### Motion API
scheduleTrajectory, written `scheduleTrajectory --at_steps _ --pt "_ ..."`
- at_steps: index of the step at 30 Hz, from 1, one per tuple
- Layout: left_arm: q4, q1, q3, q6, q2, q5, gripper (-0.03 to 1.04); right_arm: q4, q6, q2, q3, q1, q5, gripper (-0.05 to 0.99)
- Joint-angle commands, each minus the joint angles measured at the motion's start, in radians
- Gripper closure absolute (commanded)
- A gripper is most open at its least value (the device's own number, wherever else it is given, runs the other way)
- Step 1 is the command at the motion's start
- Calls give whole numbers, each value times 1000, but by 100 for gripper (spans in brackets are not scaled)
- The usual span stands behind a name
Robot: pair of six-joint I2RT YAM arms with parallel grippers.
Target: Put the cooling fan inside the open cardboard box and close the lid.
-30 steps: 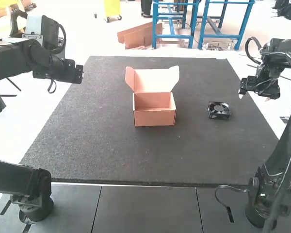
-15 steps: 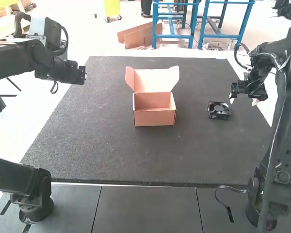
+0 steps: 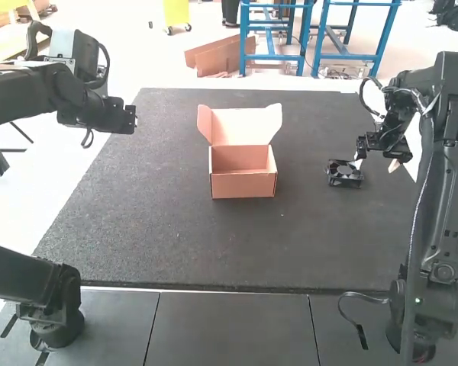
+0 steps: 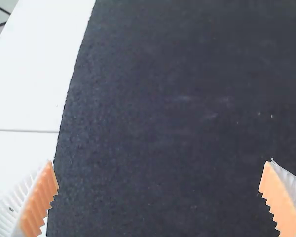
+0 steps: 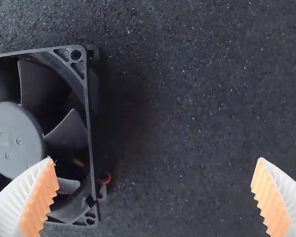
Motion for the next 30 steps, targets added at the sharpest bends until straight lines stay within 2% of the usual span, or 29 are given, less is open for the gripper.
scheduleTrajectory --at_steps 1,12,14,15,16,18,20,27,30 --pt "3 -1 36 -8 3 12 4 -6 0 21 37 6 -8 4" --pt "3 -2 38 -8 3 12 4 -29 6 67 38 6 -5 5" --pt "2 -1 39 -8 3 12 4 -32 8 73 37 6 -5 13" --pt "2 -1 39 -8 3 12 4 -32 9 75 37 5 -6 20" --pt "2 -1 41 -8 3 12 4 -30 15 75 34 3 -11 34" --pt "0 1 42 -8 3 12 4 -22 44 76 28 -1 -46 69" --pt "-1 1 45 -8 3 12 4 -13 55 76 26 -3 -78 96" --pt "-11 -2 48 -8 0 11 4 -35 77 50 61 5 -123 94" --pt "-11 -2 45 -7 0 11 4 -53 72 -20 65 5 -174 94"
